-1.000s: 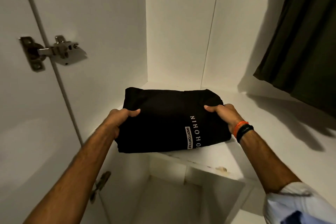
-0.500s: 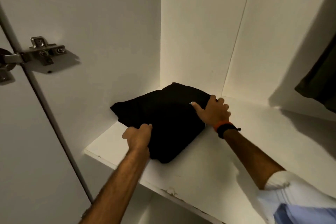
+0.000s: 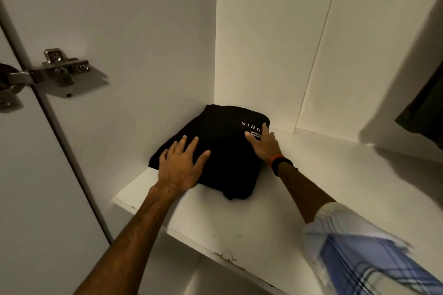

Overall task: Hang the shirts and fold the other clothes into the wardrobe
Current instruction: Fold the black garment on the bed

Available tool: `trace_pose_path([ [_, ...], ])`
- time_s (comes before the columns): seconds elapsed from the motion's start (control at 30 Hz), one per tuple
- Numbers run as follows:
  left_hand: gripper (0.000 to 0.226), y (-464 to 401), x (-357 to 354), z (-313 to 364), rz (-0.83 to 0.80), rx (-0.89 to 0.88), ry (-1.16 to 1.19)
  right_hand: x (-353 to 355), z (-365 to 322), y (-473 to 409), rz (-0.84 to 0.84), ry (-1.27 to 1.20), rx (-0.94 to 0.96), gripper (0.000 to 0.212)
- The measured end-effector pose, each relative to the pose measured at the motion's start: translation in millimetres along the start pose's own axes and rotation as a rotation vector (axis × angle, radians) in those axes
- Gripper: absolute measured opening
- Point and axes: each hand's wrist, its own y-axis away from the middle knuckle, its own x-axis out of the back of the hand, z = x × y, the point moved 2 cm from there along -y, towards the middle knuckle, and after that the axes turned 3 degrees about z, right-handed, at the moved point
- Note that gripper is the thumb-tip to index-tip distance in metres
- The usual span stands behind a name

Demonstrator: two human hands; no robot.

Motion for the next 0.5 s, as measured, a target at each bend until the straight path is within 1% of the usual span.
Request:
trace_pose_path([
  [0.03,0.068,-1,0,-2,0.009,0.001,0.018,-3,-3,3,0.039,-0.008,-0.004,0.081],
  [0.1,0.071,-4,-3,-9,0.012,-0.011,0.067,-10,-4,20,0.083,-0.008,0.055,0.079],
  [0.2,0.072,-7,-9,-17,0.012,-0.023,0.12,-22,9,47,0.006,0.068,0.171,0.074],
  [0.33,0.067,-20,-15,-18,0.02,-0.034,0.181,-24,9,35,-0.013,0.099,0.142,0.068],
  [0.5,0.068,-37,-17,-17,-0.035,-0.045,0.241,-24,-1,24,0.016,0.115,0.114,0.065],
])
